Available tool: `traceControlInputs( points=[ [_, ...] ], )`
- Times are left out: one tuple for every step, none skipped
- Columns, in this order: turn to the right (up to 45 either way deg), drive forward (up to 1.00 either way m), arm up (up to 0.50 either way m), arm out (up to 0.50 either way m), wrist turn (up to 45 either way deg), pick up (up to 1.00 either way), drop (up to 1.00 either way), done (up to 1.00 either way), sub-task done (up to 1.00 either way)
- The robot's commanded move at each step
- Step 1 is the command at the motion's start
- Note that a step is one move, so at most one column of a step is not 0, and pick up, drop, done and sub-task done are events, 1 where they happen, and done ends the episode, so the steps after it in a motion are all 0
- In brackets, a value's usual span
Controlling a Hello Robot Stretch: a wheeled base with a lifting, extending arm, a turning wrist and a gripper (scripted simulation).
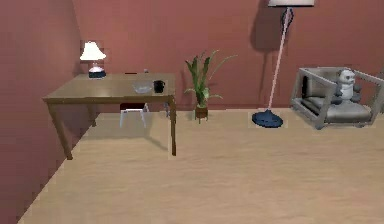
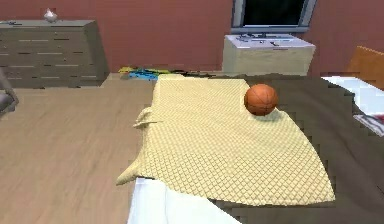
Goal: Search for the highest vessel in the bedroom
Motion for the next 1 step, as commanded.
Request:
traceControlInputs(
  points=[
    [0.0, 0.45, 0.0, 0.0, 0.0, 0.0, 0.0, 0.0, 0.0]
  ],
)
